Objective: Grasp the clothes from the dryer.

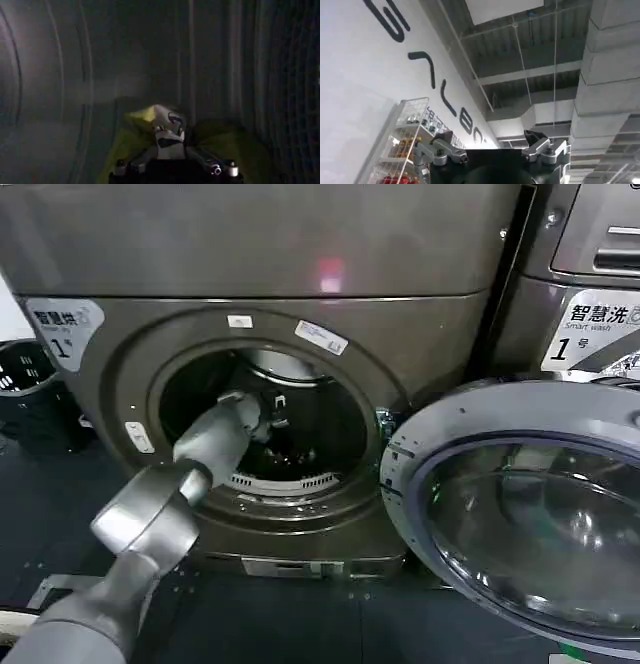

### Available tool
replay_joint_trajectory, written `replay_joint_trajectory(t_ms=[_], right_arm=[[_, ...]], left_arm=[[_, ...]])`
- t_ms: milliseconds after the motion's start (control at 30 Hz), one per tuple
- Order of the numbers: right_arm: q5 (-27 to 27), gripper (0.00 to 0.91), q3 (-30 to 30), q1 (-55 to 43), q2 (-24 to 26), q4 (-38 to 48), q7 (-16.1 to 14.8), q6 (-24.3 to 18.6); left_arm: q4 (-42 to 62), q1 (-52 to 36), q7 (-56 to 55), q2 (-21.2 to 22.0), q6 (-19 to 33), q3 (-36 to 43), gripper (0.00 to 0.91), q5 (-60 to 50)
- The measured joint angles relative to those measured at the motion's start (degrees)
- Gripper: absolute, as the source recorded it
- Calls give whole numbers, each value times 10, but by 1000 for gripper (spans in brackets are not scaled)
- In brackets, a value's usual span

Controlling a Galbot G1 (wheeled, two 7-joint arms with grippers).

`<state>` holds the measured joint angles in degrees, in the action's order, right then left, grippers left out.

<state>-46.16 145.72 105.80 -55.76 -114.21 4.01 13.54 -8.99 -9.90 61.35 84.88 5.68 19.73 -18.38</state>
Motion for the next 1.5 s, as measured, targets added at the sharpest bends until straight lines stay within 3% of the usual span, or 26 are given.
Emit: replay_joint_trajectory(t_ms=[333, 733, 1067, 1300, 1500], right_arm=[[2, 907, -8, -7, -2, 0, 0, -1], [6, 907, -28, -21, 0, -5, 1, -3], [12, 907, -25, -16, 1, -2, 2, -8], [12, 907, -16, -12, 0, -6, -3, -13], [3, 907, 1, 2, 2, 1, -3, -23]], left_arm=[[-40, 26, -83, -3, -23, -59, 0, 52], [-131, 104, -307, 3, -43, -213, 0, 197], [-265, 187, -489, 16, 3, -321, 0, 315], [-378, 251, -586, 17, 47, -357, 0, 327], [-447, 301, -632, 17, 43, -368, 0, 316]])
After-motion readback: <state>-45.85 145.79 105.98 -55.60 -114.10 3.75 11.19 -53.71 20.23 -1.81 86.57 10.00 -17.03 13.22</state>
